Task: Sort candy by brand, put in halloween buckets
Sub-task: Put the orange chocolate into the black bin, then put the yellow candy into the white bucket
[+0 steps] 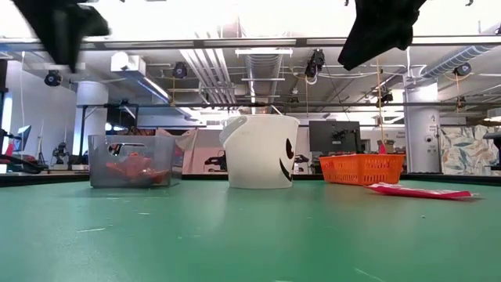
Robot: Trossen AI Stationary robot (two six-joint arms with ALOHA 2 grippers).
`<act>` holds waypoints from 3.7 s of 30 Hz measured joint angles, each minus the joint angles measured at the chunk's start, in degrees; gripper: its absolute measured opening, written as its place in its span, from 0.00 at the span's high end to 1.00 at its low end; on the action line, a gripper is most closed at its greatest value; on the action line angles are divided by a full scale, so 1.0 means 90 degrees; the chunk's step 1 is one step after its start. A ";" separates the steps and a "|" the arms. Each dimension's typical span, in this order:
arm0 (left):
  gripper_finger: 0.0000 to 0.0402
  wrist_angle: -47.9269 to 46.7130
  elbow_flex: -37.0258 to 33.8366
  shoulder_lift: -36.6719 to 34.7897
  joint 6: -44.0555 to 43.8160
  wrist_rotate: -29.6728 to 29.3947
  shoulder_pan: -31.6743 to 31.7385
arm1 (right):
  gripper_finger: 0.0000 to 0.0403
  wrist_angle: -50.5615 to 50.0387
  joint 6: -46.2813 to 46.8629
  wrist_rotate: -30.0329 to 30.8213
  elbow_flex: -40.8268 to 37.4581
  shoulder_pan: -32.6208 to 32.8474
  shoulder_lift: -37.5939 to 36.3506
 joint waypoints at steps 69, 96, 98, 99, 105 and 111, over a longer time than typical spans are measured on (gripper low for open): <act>1.00 0.0391 -0.0052 -0.0682 0.0460 -0.2374 0.0339 | 0.64 0.0090 -0.0073 0.0032 -0.0012 0.0000 0.0015; 0.63 0.2672 -0.1410 -0.0589 0.3835 -0.1438 0.3874 | 0.64 0.0034 0.0573 -0.0568 -0.0022 -0.0023 0.0015; 0.62 0.2749 -0.1404 -0.0606 0.3726 -0.1236 0.3760 | 0.64 -0.0024 0.0837 -0.1088 -0.0022 -0.0089 0.0015; 0.62 0.2850 -0.1413 -0.0620 0.3697 -0.1156 0.3692 | 0.64 -0.0076 0.0966 -0.1348 -0.0022 -0.0125 0.0015; 0.62 0.3689 -0.1521 -0.0772 0.3571 -0.1139 0.3010 | 0.64 -0.1091 0.1907 -0.2400 -0.0027 -0.0249 0.0226; 0.64 0.4669 -0.1547 -0.1027 0.3623 -0.1169 0.2120 | 0.64 -0.2058 0.2819 -0.3803 -0.0029 -0.0155 0.0673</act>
